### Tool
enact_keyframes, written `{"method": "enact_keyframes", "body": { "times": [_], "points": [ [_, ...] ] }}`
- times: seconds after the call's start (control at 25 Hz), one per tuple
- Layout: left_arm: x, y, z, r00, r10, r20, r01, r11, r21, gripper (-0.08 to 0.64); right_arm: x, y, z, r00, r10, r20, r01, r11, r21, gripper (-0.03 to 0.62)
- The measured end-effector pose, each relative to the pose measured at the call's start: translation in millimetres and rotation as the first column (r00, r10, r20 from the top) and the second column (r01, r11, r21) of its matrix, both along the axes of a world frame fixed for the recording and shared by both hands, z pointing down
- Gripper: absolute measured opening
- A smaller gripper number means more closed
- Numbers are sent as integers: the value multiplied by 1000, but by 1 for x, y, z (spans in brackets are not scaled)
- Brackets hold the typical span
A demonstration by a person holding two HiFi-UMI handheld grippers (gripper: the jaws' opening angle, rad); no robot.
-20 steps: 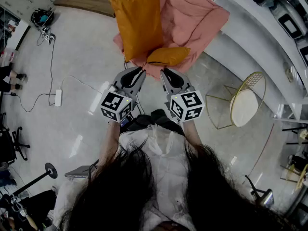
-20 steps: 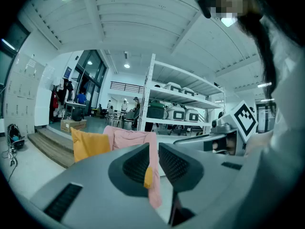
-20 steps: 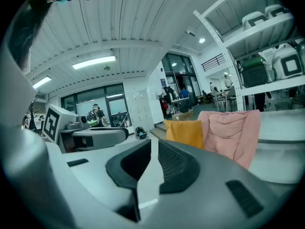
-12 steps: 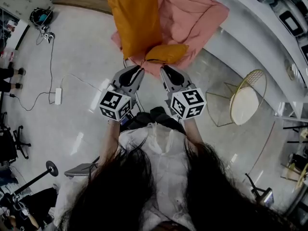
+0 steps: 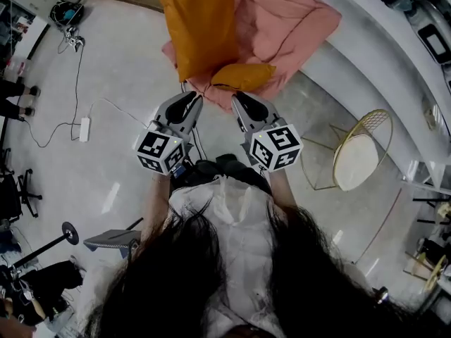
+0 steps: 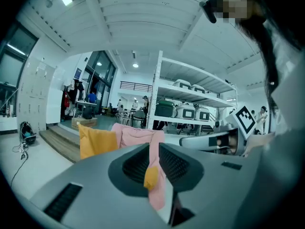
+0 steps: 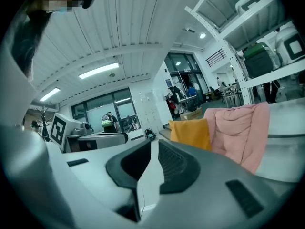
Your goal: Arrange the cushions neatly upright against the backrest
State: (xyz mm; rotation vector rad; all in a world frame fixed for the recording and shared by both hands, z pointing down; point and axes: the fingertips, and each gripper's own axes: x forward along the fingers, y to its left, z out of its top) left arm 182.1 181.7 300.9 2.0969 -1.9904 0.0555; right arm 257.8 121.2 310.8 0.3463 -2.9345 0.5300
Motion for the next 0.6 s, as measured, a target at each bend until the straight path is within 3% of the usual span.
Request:
{"method": "enact_keyframes", "body": {
  "times": [0.36, 0.6],
  "points": [
    [-17, 7, 12, 997, -72, 1, 72, 996, -45, 73, -14, -1, 19, 998, -63, -27, 62, 997, -41, 60],
    [-62, 2, 20, 997, -76, 6, 76, 996, -50, 74, -46, -6, 31, 998, -46, -49, 43, 998, -53, 60]
  ]
}}
